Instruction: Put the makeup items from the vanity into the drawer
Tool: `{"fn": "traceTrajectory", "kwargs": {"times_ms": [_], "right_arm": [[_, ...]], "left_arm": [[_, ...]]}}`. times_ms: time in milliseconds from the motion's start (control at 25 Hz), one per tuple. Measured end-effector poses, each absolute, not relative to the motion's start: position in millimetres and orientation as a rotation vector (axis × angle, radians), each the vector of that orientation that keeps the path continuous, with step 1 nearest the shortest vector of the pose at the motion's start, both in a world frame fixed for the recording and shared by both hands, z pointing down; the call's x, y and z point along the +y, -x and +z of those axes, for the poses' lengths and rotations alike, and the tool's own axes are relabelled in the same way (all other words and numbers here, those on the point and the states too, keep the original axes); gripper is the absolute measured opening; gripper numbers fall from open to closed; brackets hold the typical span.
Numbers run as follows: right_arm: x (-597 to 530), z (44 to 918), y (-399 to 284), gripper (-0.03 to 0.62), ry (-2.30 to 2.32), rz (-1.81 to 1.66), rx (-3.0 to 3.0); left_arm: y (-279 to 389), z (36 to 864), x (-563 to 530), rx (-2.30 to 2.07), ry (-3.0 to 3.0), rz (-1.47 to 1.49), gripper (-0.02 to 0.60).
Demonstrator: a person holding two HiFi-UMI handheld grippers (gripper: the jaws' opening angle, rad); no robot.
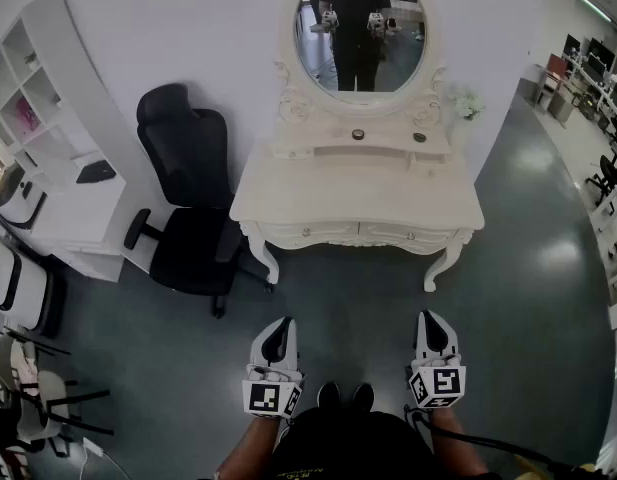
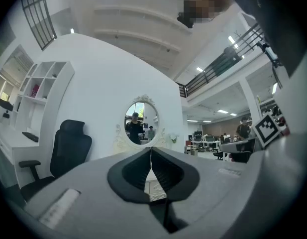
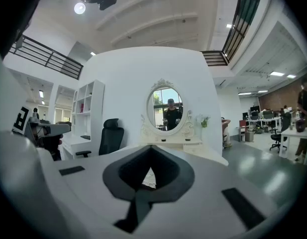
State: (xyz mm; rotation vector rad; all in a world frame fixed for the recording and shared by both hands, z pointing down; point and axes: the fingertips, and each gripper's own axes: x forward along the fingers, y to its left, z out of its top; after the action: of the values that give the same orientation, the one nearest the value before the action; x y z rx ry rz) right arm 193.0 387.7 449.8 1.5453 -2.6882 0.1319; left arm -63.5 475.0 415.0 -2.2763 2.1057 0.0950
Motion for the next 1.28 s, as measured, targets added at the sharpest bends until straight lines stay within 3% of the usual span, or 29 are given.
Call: {"fn": "traceTrajectory", "kwargs": {"times_ms": [1280], "right_arm": [[343, 396, -258, 0.008, -1.609, -0.099, -2.932]], "left_arm": [[23, 430, 424, 2.133, 2.253, -0.025, 0.023]]}}
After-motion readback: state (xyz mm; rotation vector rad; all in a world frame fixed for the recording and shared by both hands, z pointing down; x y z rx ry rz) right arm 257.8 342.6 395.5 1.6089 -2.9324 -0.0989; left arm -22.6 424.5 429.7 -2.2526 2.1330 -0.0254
